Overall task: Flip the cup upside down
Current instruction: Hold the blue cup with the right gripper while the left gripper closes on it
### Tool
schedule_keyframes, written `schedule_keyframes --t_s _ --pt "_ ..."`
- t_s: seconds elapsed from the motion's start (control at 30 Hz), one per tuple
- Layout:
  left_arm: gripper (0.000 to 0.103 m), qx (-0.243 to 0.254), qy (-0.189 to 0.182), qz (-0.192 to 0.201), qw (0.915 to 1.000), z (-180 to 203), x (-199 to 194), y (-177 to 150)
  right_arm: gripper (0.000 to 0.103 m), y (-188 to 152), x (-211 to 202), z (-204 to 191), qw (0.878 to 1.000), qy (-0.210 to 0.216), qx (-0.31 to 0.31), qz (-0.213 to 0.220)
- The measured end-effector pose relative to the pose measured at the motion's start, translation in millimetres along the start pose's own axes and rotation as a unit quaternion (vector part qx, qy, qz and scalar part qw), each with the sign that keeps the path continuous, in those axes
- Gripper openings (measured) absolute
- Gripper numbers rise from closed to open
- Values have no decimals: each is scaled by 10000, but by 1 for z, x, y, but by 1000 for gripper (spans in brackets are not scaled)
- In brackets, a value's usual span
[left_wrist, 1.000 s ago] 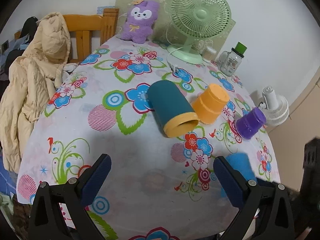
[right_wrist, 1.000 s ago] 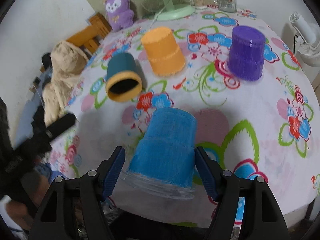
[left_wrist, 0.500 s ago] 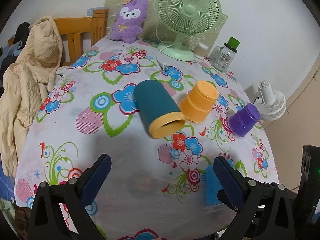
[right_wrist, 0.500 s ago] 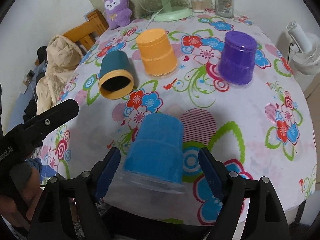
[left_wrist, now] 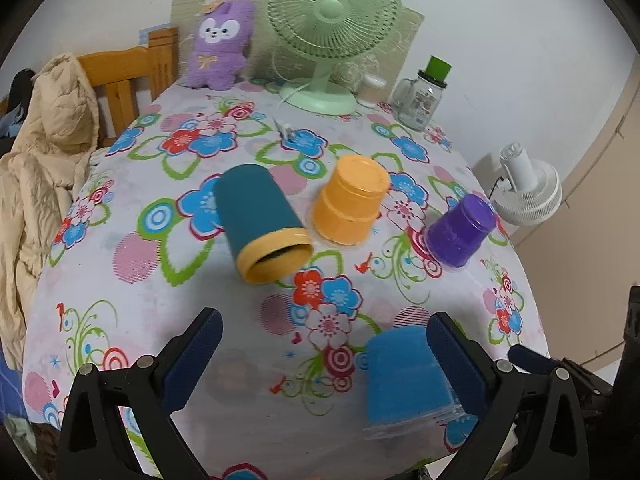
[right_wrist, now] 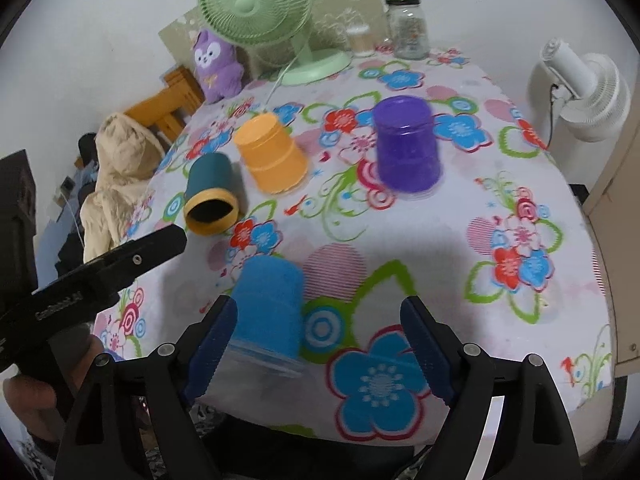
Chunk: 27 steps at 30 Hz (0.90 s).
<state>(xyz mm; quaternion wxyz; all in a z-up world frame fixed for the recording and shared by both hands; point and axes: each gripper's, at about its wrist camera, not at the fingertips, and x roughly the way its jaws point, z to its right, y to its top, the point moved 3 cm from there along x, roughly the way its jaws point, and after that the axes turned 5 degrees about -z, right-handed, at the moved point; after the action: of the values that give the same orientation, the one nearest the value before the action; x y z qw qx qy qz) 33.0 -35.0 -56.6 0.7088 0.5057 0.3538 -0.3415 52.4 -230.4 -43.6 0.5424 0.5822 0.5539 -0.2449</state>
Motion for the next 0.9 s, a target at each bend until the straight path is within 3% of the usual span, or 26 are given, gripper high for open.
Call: schedule_keyframes --t_s 0.4,0.9 --pt "103 446 51 -730 9963 41 49 -3 86 -6 -8 50 9985 76 525 164" --pt "103 840 217 -1462 9854 54 85 -12 86 -13 1 68 9952 280 922 198"
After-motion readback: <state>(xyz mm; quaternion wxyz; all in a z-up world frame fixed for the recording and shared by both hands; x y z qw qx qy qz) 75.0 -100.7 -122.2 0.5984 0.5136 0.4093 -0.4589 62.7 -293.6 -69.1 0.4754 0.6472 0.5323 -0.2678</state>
